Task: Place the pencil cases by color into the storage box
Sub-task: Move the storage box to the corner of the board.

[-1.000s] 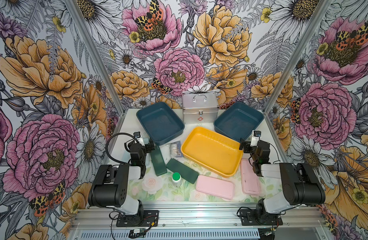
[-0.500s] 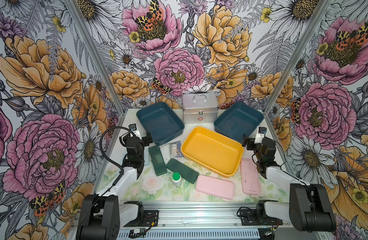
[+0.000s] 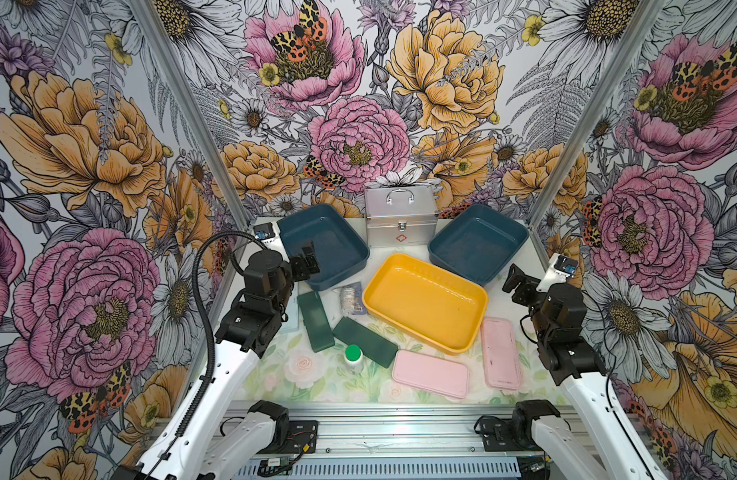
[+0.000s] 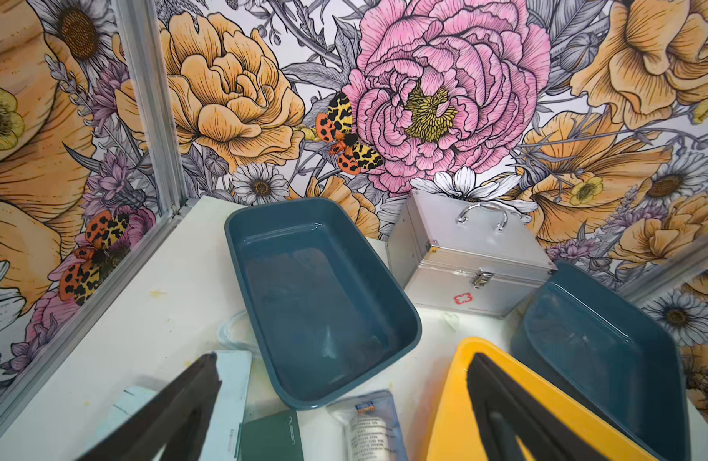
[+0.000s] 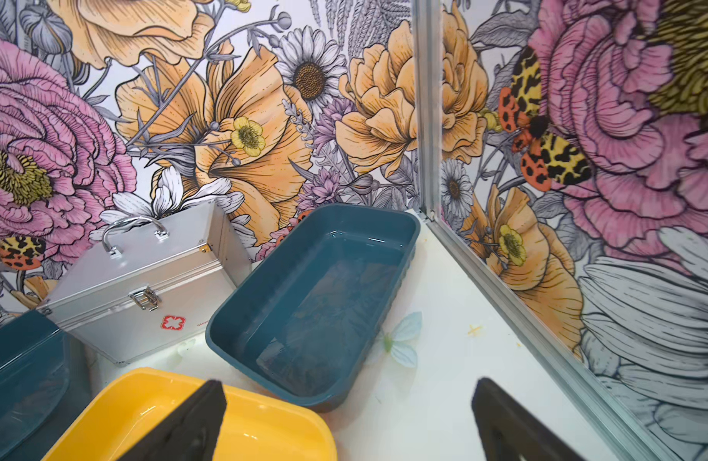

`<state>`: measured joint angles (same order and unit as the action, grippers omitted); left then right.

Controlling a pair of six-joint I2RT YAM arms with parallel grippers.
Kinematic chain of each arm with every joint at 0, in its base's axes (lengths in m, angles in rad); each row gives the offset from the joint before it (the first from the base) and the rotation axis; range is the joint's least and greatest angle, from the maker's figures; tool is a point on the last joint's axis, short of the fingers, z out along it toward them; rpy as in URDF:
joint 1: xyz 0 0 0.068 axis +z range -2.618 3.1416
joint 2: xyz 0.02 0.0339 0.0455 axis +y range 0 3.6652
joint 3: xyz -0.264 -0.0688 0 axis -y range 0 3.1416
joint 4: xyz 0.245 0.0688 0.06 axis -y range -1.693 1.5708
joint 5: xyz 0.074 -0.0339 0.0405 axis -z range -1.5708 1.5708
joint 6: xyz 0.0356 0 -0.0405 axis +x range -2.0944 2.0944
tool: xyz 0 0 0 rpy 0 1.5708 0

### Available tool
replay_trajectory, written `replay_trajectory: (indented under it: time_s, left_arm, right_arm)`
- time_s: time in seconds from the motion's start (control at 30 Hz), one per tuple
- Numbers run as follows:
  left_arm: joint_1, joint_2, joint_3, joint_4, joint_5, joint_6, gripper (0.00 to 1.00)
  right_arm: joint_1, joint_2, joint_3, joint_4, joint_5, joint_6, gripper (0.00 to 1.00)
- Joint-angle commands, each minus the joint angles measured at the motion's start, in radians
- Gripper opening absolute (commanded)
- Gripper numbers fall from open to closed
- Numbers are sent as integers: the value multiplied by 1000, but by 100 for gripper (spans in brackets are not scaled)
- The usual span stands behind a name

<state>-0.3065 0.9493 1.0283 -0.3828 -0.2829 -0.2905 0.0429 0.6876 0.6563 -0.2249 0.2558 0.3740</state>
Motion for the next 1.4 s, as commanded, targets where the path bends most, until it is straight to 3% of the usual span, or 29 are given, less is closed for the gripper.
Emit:
replay_trajectory:
  time_s: [0.0, 0.13, 0.37, 0.5, 0.7, 1.0, 1.17, 1.37]
  left_arm:
    - [-28, 55, 119, -228, 100, -93, 99]
    - [-38, 162, 261, -326, 158, -99, 99]
    - [-56, 476, 582, -541, 367, -24, 99]
    - [-111, 583, 663, -548, 357, -3, 99]
    - [-170, 747, 764, -548, 483, -35, 99]
    - [-241, 939, 926, -548, 546, -76, 99]
    - [-253, 978, 969, -548, 560, -75, 99]
    - [-253, 975, 952, -547, 559, -75, 99]
  right_arm:
    - [4, -43, 85, -304, 135, 94, 99]
    - [4, -32, 176, -493, 147, 115, 99]
    - [5, 96, 356, -807, 109, 135, 99]
    - [5, 130, 433, -952, 96, 141, 100]
    - [5, 189, 485, -1173, -36, 177, 99]
    - [9, 161, 299, -1257, -375, 244, 99]
    - [17, 94, 260, -1240, -368, 252, 99]
    - [24, 159, 261, -1251, -331, 207, 99]
